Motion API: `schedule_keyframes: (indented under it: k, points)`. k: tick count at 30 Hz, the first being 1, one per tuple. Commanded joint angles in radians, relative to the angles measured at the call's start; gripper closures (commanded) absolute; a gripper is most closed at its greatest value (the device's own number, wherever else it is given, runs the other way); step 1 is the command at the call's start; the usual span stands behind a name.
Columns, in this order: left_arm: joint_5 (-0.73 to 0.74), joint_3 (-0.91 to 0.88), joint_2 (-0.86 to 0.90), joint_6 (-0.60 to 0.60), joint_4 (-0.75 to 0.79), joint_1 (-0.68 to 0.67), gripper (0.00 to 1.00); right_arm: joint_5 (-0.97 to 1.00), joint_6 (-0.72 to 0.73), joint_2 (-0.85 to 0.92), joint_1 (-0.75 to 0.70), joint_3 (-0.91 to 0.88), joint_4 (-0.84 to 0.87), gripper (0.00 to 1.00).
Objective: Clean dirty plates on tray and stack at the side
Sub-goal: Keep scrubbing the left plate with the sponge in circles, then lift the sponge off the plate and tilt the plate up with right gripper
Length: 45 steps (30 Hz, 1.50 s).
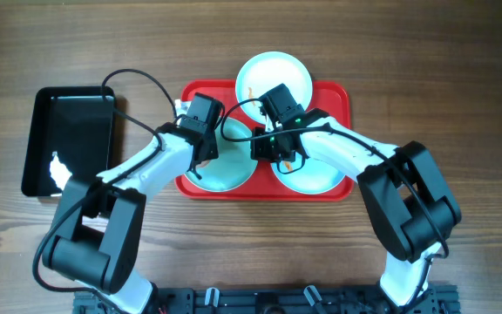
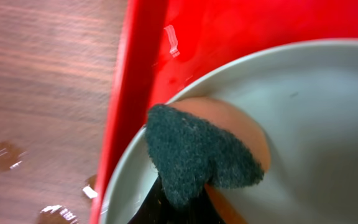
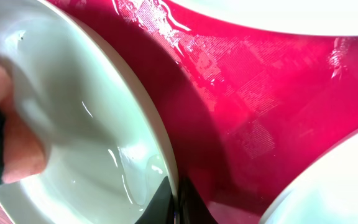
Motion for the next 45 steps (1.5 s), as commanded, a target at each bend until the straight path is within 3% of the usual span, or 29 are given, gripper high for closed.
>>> schedule_keyframes:
  k: [1, 14, 19, 25, 33, 38, 45]
  points:
    - [-0.092, -0.021, -0.051, 0.020, -0.058, 0.017, 0.96, 0.042, -0.012, 0.025, -0.009, -0.012, -0.013, 0.96]
    - [-0.091, -0.021, -0.306, -0.032, -0.117, 0.017, 0.96, 0.042, -0.009, 0.025, -0.009, -0.012, -0.012, 0.96]
    - [0.016, -0.021, -0.388, -0.032, -0.140, 0.017, 0.96, 0.041, -0.009, 0.025, -0.009, -0.011, -0.008, 0.96]
    - [0.099, -0.021, -0.397, -0.112, -0.254, 0.040, 0.96, -0.004, -0.067, 0.024, -0.006, -0.011, 0.024, 0.96]
    - [0.272, -0.021, -0.397, -0.095, -0.325, 0.199, 0.96, -0.003, -0.099, -0.068, -0.005, 0.003, 0.010, 0.96]
    - [0.439, -0.021, -0.397, 0.000, -0.315, 0.251, 0.96, 0.034, -0.111, -0.190, -0.005, 0.064, -0.060, 0.96]
    - [0.457, -0.021, -0.397, -0.001, -0.315, 0.254, 0.96, 0.200, -0.157, -0.304, -0.005, 0.138, -0.224, 0.96]
